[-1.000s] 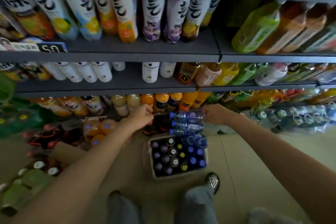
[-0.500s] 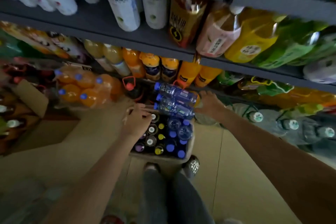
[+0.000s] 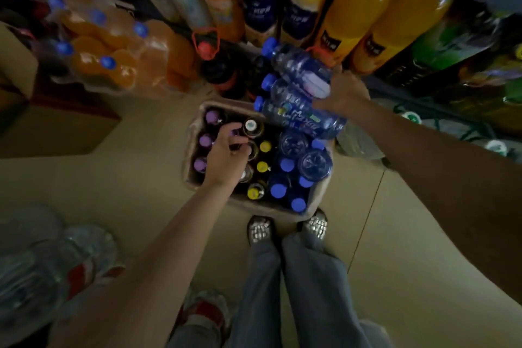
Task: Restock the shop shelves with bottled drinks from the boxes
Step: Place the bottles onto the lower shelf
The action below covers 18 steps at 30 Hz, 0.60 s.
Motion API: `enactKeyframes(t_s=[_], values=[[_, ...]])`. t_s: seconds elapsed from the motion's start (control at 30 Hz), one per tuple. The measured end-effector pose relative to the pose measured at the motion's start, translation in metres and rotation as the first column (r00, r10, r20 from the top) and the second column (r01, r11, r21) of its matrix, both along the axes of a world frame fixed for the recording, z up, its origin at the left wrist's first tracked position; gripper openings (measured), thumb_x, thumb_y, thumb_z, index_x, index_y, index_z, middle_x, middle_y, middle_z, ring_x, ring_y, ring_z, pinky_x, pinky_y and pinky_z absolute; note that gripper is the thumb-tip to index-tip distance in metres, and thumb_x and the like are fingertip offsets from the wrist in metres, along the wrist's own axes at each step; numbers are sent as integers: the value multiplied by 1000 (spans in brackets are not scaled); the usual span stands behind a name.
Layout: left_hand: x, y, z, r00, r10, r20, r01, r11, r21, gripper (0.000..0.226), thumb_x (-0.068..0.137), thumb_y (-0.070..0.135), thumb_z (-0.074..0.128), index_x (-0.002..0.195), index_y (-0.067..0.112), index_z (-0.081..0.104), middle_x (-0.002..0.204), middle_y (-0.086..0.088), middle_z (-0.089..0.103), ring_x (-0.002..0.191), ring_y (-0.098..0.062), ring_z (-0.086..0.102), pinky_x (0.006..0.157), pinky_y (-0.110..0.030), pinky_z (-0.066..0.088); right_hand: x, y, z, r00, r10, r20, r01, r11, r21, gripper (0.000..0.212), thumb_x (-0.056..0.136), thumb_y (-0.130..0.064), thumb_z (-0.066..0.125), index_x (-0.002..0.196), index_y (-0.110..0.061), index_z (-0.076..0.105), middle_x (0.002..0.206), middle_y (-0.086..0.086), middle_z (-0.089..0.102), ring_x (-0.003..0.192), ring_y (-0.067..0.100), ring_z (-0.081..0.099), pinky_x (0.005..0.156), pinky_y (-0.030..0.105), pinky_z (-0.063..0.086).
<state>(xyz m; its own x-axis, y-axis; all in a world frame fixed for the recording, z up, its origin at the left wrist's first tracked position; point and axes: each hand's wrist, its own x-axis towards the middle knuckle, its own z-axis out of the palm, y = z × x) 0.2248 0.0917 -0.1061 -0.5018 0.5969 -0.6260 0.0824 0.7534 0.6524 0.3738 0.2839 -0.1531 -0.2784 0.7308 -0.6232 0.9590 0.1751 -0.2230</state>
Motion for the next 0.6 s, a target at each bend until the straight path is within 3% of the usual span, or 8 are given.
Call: enactKeyframes(t_s=[0.07, 0.17, 0.27, 0.33, 0.43, 0.47, 0.53, 0.6], values=[[8, 7, 11, 979, 87, 182, -92, 996, 19, 45, 88, 15, 58, 130, 24, 43, 117, -1, 58, 90, -2, 57, 77, -9, 44, 2, -10, 19, 984, -89, -155, 76, 993, -90, 81, 82, -39, 67, 144, -9, 24, 113, 10, 54, 106, 31, 52, 76, 36, 43], [19, 27, 28, 865, 231, 444, -232, 971, -54, 65, 84, 38, 62, 140, 28, 30, 135, 0, 47, 122, -15, 46, 102, -31, 33, 15, -40, 56, 937, -83, -338, 36, 989, -142, 67, 81, -31, 69, 134, -5, 37, 108, 1, 45, 98, 20, 50, 65, 25, 37], [30, 37, 41, 729, 262, 633, -320, 947, -23, 62, 77, 42, 64, 132, 20, 45, 127, 3, 57, 115, -14, 54, 97, -28, 38, 23, -75, 84, 880, -47, -473, -101, 954, -282, 60, 76, -31, 74, 124, -7, 47, 115, 1, 55, 102, 15, 54, 82, 26, 44], [35, 32, 41, 694, 346, 631, -427, 904, -27, 50, 78, 35, 68, 123, 19, 54, 113, 2, 67, 102, -12, 62, 85, -26, 48, 29, -84, 91, 877, -63, -476, -170, 886, -431, 53, 76, -42, 70, 116, -12, 52, 113, -3, 58, 101, 13, 57, 89, 29, 45], [31, 13, 27, 754, 430, 497, -462, 884, -64, 51, 76, 27, 73, 122, 16, 54, 113, -1, 66, 100, -18, 63, 78, -31, 50, 46, -71, 77, 809, -347, -474, 110, 882, -458, 35, 85, -44, 58, 109, -19, 60, 109, -6, 57, 101, 9, 54, 83, 22, 41], [27, 7, 21, 797, 415, 439, -433, 899, -64, 54, 73, 25, 76, 121, 14, 54, 113, -2, 66, 101, -20, 63, 78, -33, 51, 51, -63, 65, 845, -305, -438, 182, 936, -301, 39, 87, -43, 57, 116, -17, 58, 113, -2, 55, 105, 14, 53, 83, 24, 38], [20, -2, 16, 882, 330, 336, -326, 943, -70, 54, 69, 22, 80, 115, 14, 54, 110, -2, 66, 98, -20, 64, 68, -29, 50, 54, -52, 35, 953, -97, -286, 77, 994, -80, 52, 90, -38, 57, 133, -10, 45, 131, 10, 48, 119, 27, 46, 90, 32, 36], [18, -5, 14, 931, 214, 295, -202, 977, -69, 53, 69, 19, 80, 115, 16, 53, 103, 3, 66, 87, -10, 64, 53, -18, 48, 43, -47, 3, 976, 89, -200, -101, 993, -55, 65, 91, -31, 58, 142, -3, 29, 143, 16, 35, 130, 33, 35, 100, 36, 31]])
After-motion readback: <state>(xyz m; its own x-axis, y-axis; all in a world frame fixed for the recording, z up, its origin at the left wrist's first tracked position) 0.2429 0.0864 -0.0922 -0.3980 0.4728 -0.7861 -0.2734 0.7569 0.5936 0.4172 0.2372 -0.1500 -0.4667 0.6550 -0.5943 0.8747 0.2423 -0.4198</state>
